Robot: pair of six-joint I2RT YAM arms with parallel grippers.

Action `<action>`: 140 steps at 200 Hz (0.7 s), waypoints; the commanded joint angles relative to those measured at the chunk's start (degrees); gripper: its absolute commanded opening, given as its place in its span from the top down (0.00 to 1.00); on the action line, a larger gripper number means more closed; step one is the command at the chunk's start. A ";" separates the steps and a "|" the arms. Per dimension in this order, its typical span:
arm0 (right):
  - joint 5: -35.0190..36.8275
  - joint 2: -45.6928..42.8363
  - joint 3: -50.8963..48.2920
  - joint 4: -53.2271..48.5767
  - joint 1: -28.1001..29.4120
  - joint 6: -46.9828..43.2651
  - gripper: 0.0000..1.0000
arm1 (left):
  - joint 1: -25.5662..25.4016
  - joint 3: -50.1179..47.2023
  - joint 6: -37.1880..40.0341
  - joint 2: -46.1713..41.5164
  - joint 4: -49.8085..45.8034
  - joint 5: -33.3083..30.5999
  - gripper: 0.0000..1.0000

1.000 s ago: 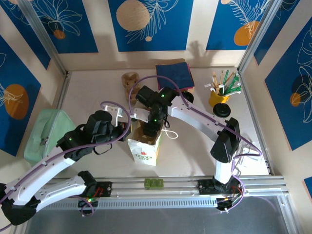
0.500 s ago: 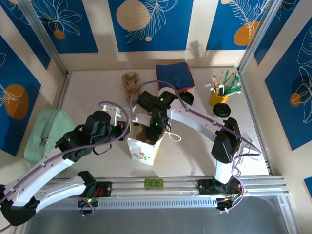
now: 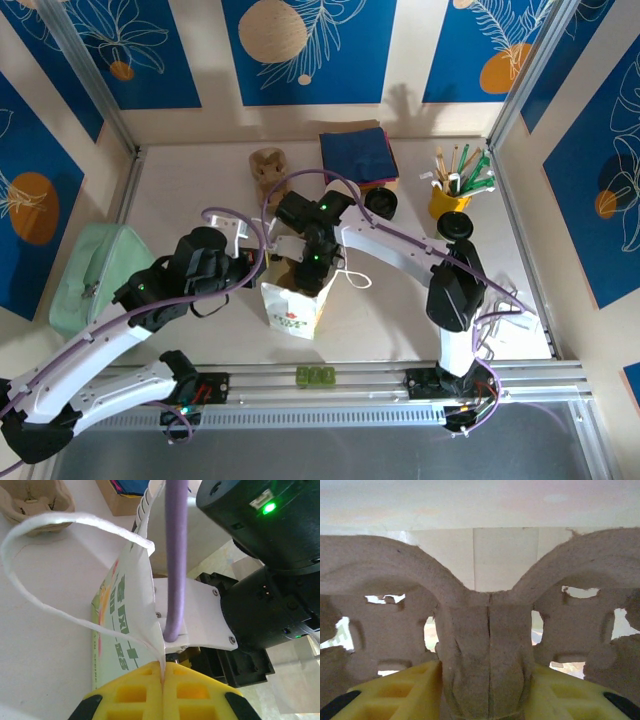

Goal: Pack the takeout coffee

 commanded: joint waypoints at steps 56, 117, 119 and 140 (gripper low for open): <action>-1.66 3.05 -1.21 1.33 0.74 1.07 0.56 | 0.60 -0.02 -0.33 0.26 2.32 -0.45 1.00; -1.56 4.34 -2.99 2.95 0.95 1.95 0.56 | 1.10 -0.23 -0.46 0.70 2.73 -0.28 1.00; -1.54 4.38 -3.08 3.04 0.93 1.95 0.56 | 1.01 -0.27 -0.45 0.71 2.69 -0.28 1.00; -1.34 4.26 -4.49 4.17 0.90 2.20 0.56 | 1.14 -0.37 -0.62 0.67 2.76 -0.19 1.00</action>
